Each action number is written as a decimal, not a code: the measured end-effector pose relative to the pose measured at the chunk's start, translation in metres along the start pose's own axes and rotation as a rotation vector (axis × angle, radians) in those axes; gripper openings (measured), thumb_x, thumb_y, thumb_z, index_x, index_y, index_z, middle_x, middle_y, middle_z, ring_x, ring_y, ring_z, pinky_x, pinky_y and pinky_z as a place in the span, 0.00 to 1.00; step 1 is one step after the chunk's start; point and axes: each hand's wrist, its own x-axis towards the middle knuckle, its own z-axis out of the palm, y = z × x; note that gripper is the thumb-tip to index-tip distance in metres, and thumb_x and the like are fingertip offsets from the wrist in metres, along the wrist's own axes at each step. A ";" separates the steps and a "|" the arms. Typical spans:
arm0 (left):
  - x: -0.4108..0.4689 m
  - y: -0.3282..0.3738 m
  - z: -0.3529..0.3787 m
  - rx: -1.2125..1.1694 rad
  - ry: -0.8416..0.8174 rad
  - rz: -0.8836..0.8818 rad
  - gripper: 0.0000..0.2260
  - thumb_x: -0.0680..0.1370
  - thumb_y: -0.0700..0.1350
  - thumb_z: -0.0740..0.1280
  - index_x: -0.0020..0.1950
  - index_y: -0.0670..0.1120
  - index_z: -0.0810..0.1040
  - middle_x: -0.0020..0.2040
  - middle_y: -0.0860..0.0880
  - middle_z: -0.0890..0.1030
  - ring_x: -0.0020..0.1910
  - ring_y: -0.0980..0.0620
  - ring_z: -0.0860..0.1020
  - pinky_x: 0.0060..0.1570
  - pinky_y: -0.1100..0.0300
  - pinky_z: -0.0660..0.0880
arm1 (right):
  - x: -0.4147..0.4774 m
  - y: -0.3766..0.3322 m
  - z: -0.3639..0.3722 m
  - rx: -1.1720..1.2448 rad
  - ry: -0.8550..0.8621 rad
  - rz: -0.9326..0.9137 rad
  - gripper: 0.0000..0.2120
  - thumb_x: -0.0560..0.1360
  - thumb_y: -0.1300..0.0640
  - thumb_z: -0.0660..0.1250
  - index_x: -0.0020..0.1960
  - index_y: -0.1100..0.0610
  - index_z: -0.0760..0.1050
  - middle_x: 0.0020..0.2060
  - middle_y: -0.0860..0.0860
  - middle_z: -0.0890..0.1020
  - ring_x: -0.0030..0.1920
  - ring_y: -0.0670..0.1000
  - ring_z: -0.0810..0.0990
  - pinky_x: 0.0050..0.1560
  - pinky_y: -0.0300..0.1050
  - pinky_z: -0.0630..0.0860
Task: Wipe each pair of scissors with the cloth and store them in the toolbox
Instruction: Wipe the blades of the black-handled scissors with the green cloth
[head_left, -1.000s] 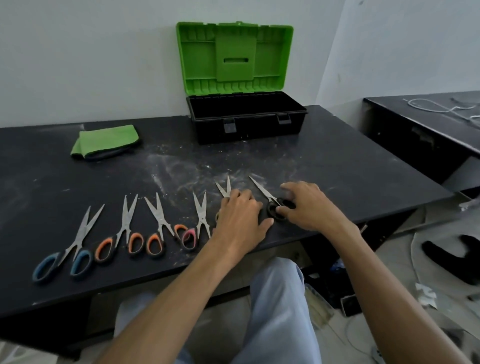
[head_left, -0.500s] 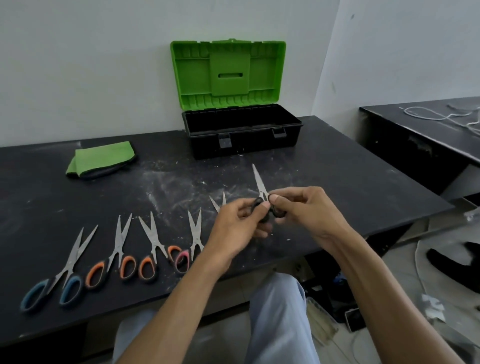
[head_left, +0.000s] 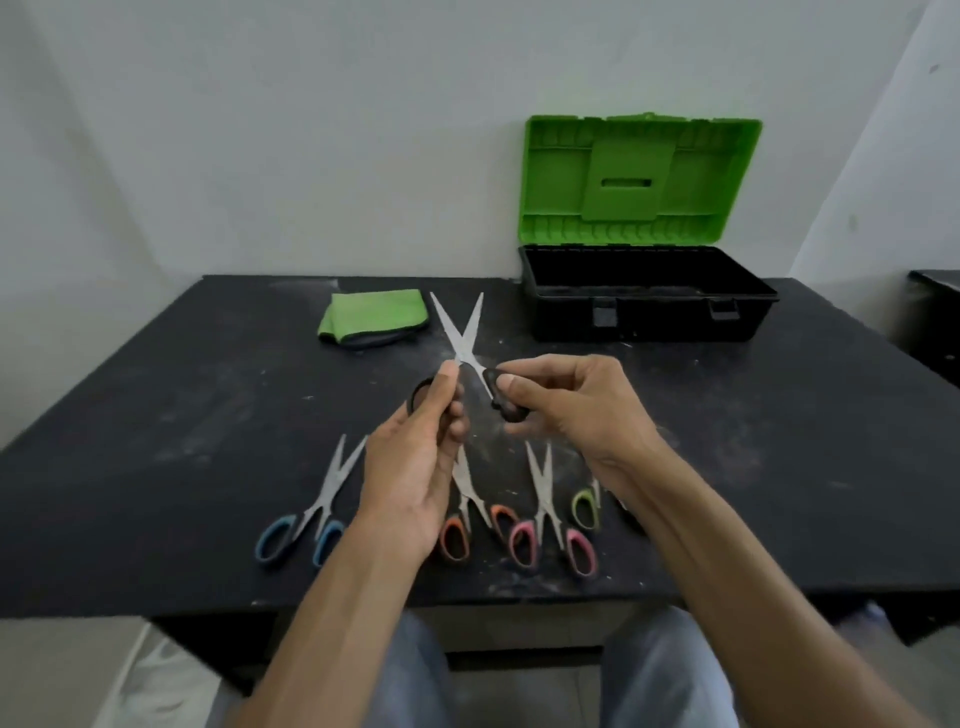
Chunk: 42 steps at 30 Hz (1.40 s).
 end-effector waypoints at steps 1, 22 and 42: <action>0.003 0.007 -0.007 -0.045 0.050 0.012 0.07 0.73 0.42 0.74 0.48 0.39 0.83 0.37 0.48 0.80 0.32 0.59 0.76 0.29 0.70 0.75 | 0.007 0.002 0.014 0.008 -0.016 0.005 0.05 0.77 0.67 0.74 0.52 0.65 0.86 0.32 0.52 0.85 0.34 0.46 0.85 0.36 0.38 0.85; 0.094 0.112 -0.133 -0.136 0.491 0.133 0.10 0.75 0.46 0.73 0.53 0.42 0.82 0.44 0.47 0.87 0.40 0.54 0.86 0.33 0.61 0.82 | 0.245 0.034 0.187 -0.912 -0.013 -0.152 0.19 0.83 0.50 0.64 0.64 0.63 0.82 0.63 0.60 0.84 0.67 0.60 0.79 0.67 0.49 0.72; 0.101 0.088 -0.112 -0.212 0.303 0.046 0.05 0.75 0.37 0.72 0.50 0.40 0.82 0.41 0.46 0.84 0.39 0.54 0.84 0.48 0.58 0.83 | 0.237 0.031 0.137 -1.158 -0.206 -0.135 0.15 0.79 0.55 0.61 0.34 0.54 0.70 0.41 0.58 0.79 0.50 0.63 0.80 0.47 0.49 0.71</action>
